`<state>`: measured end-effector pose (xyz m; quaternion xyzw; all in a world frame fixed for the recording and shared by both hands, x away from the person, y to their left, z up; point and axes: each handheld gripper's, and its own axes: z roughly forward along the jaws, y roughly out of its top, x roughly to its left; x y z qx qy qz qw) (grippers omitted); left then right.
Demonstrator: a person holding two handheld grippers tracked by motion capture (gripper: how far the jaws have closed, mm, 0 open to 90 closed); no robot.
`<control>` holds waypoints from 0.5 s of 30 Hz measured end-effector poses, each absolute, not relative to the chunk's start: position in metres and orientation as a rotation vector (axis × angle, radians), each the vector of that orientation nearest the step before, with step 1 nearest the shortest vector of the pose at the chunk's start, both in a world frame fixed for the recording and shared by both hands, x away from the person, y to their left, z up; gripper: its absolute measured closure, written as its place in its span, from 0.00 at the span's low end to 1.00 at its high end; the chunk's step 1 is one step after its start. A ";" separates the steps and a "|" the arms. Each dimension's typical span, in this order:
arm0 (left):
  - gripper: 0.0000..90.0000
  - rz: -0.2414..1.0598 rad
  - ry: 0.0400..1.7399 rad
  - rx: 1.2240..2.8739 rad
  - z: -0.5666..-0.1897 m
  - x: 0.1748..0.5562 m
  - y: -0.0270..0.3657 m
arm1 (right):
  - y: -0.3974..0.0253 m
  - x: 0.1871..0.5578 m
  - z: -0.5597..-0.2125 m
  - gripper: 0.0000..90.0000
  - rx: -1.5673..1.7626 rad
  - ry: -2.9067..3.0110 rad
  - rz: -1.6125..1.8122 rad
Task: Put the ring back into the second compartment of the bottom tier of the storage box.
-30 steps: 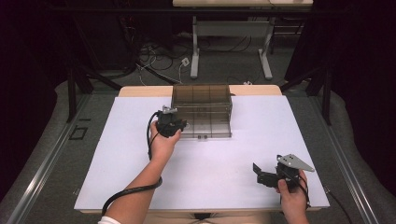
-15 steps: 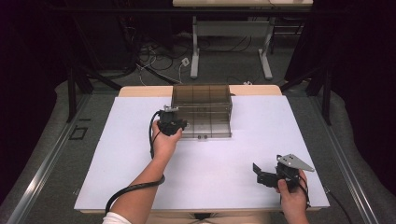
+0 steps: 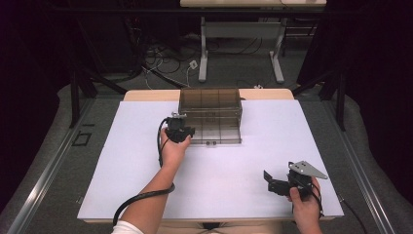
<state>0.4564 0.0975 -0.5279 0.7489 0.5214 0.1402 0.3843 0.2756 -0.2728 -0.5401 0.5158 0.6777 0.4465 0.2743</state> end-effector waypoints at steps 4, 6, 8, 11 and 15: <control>0.83 0.350 1.348 1.899 -0.531 0.457 0.099 | -0.272 0.276 -0.540 0.01 1.381 1.830 1.202; 0.83 0.352 1.352 1.900 -0.532 0.457 0.100 | -0.272 0.276 -0.540 0.01 1.380 1.833 1.195; 0.83 0.349 1.361 1.901 -0.533 0.458 0.101 | -0.272 0.276 -0.540 0.01 1.382 1.830 1.201; 0.83 0.351 1.362 1.900 -0.535 0.458 0.102 | -0.272 0.276 -0.540 0.01 1.385 1.828 1.201; 0.83 0.345 1.359 1.898 -0.535 0.458 0.100 | -0.272 0.276 -0.540 0.01 1.383 1.833 1.197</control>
